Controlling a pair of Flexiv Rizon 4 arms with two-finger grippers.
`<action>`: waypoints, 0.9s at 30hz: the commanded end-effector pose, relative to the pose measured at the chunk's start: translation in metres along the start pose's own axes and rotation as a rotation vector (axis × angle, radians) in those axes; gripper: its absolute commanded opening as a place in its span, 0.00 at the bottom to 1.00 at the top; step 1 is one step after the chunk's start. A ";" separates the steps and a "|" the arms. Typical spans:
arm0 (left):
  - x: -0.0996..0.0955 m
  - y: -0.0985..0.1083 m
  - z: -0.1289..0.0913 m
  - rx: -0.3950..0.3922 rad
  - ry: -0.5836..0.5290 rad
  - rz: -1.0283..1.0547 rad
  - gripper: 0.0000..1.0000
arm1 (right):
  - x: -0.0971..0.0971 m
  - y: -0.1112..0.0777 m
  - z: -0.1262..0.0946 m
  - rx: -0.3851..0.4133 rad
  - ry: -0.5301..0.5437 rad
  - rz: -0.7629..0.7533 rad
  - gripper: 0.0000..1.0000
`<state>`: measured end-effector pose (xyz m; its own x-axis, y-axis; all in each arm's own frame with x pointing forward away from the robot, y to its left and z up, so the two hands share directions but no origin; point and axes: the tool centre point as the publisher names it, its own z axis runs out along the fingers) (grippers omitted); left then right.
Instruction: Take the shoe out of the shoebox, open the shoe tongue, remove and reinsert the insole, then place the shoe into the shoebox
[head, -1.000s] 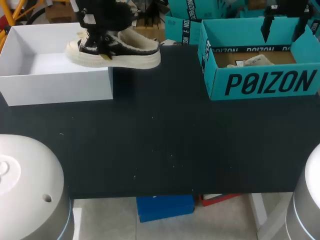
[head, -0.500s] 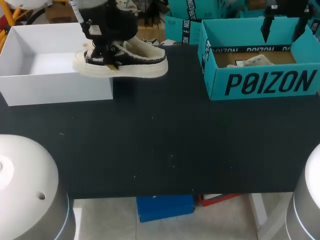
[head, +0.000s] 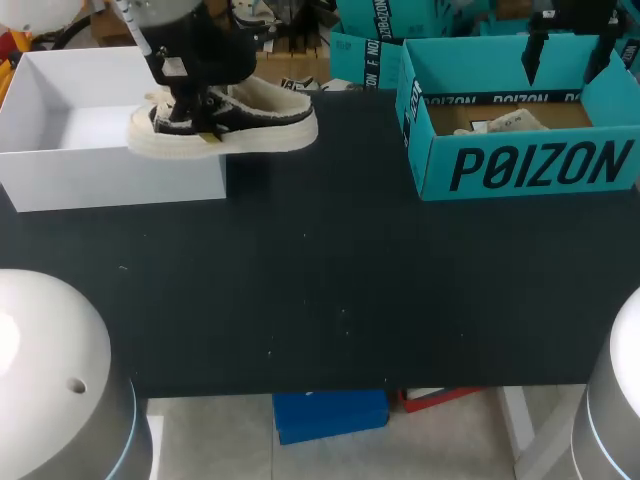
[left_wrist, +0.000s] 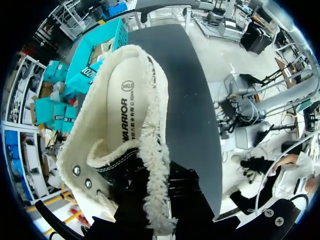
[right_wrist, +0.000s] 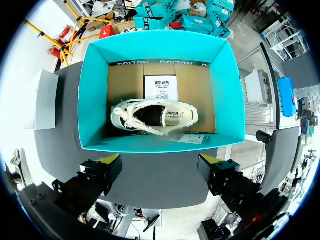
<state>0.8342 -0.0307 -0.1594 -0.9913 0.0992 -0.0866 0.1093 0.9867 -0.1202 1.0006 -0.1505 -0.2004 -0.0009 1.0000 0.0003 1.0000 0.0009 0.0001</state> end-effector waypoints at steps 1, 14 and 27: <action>0.004 -0.004 0.025 0.015 -0.029 -0.064 0.00 | 0.000 0.000 0.000 0.000 0.000 0.001 1.00; 0.005 -0.041 0.088 0.012 -0.029 -0.096 0.00 | 0.000 0.000 0.000 0.000 0.000 0.001 1.00; 0.015 -0.076 0.154 -0.008 0.058 -0.127 0.00 | 0.000 0.000 0.000 0.000 0.000 0.001 1.00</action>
<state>0.8159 -0.1094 -0.2866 -0.9996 -0.0178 -0.0228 -0.0146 0.9912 -0.1314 1.0006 -0.1505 -0.2003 -0.0008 1.0000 0.0003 1.0000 0.0008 0.0001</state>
